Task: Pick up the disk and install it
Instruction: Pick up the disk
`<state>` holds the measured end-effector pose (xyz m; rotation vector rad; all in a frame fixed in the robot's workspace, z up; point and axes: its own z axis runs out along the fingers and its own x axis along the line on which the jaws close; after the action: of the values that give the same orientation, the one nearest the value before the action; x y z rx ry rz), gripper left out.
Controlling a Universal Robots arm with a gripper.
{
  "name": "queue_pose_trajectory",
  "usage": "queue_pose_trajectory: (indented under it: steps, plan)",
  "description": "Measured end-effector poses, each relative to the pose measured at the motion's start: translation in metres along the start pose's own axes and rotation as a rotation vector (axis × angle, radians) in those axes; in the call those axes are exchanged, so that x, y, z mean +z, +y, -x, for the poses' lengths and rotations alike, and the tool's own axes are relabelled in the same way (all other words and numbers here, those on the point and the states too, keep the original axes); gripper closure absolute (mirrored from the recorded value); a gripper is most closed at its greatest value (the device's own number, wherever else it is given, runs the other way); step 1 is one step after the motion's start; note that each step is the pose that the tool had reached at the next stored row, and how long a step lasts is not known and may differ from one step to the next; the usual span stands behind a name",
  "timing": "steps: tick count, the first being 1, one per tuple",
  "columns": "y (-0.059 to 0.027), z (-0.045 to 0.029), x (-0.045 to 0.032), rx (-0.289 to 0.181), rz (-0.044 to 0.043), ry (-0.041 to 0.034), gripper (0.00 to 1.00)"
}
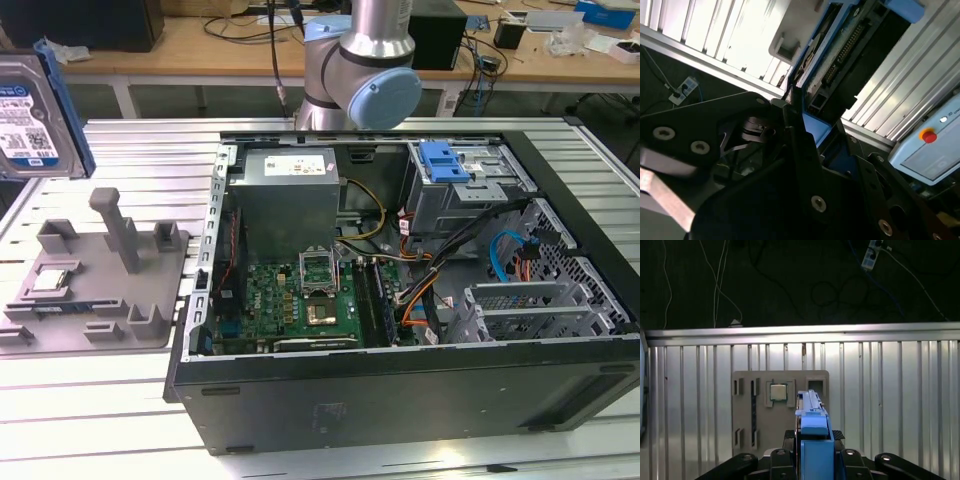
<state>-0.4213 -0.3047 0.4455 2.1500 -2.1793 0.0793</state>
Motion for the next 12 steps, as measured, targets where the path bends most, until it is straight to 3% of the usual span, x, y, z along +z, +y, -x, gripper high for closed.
queue_pose_trajectory:
  steps: [2,6,12]
  plan:
    - [0.0001,-0.0006,-0.0068,0.000,0.0000,0.0013,0.64]
    - [0.0006,-0.0030,-0.0323,0.000,-0.0001,0.0092,0.64]
    - [0.0007,-0.0032,-0.0339,0.000,-0.0001,0.0104,0.64]
